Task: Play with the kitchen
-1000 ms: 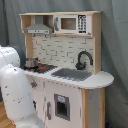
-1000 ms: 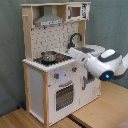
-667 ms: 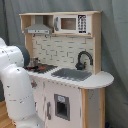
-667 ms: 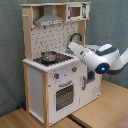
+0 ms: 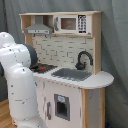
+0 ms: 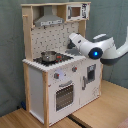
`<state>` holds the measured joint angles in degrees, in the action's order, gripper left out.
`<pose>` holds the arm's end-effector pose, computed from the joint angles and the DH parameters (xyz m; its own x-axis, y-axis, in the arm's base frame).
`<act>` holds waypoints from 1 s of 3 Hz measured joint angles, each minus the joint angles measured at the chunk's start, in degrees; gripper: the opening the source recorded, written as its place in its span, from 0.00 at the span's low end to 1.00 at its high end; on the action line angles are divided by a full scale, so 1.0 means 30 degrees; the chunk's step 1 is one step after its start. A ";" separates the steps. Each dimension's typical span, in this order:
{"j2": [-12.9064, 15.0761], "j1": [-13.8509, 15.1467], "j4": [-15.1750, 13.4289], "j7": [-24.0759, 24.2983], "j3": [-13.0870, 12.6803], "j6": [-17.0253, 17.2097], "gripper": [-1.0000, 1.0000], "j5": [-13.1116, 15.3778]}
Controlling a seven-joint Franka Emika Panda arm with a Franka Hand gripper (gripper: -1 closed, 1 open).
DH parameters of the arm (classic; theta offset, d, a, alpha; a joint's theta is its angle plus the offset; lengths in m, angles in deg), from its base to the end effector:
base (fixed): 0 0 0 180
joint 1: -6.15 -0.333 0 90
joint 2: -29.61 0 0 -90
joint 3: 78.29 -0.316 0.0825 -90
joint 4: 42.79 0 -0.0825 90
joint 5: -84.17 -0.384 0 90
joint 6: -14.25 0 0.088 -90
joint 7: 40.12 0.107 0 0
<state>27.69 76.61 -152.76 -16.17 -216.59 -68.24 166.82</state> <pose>0.3075 0.4587 0.5453 0.5284 0.8483 0.0337 0.0233 -0.0542 0.9983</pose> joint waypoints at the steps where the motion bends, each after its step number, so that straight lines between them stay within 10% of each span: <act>1: 0.0461 0.0778 0.1376 0.0343 0.0016 -0.0229 1.00 -0.1001; 3: -0.0181 0.2251 0.3296 0.0912 0.0113 -0.2143 1.00 -0.3704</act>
<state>27.14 83.36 -142.88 -13.44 -216.25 -74.67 155.71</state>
